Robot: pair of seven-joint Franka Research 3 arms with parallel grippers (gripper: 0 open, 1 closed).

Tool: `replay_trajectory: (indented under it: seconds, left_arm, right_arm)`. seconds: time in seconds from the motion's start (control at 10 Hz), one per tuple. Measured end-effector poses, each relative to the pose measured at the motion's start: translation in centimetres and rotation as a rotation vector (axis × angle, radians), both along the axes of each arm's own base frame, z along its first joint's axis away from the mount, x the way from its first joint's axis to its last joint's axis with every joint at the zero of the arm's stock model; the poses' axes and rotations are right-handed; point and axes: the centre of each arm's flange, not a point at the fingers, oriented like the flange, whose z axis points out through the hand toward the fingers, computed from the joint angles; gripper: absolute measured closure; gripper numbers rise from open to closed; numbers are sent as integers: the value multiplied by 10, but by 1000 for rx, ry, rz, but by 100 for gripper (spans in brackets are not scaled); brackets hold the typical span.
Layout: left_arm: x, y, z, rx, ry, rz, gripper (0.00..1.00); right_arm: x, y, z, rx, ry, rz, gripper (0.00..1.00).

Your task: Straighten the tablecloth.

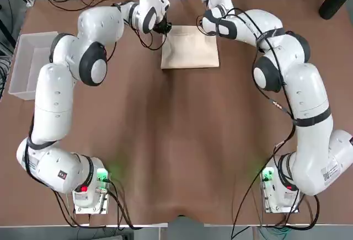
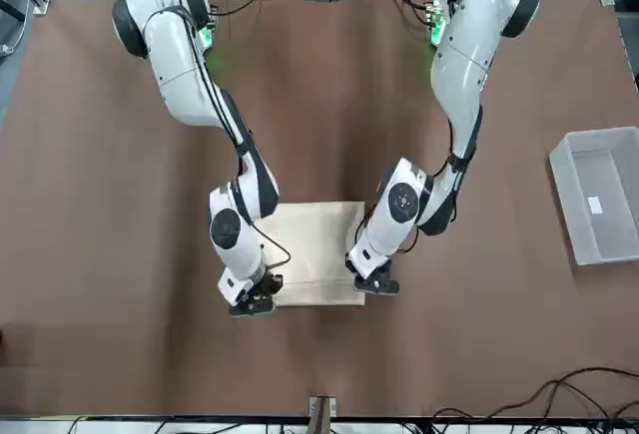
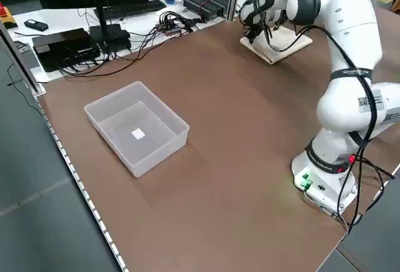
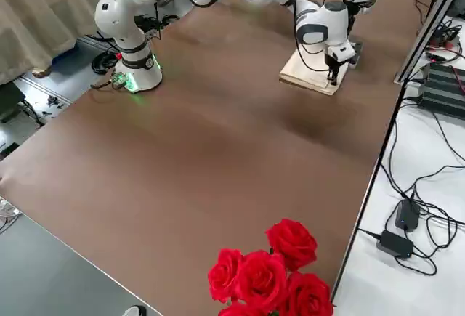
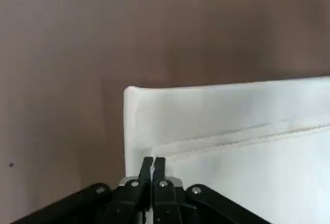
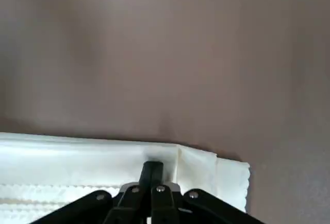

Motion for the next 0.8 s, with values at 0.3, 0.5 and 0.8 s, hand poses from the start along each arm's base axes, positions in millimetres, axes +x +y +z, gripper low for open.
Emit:
replay_trajectory:
  seconds: [0.3,0.5,0.8]
  left_arm:
    - [-23,-17,10,-15,25,-36,97]
    - [-46,-27,15,-15,52,-69,97]
    - [-81,-45,20,-16,85,-136,97]
  right_arm:
    - [0,0,0,0,0,0,99]
    - [0,0,0,0,0,0,99]
    - [0,0,0,0,0,0,99]
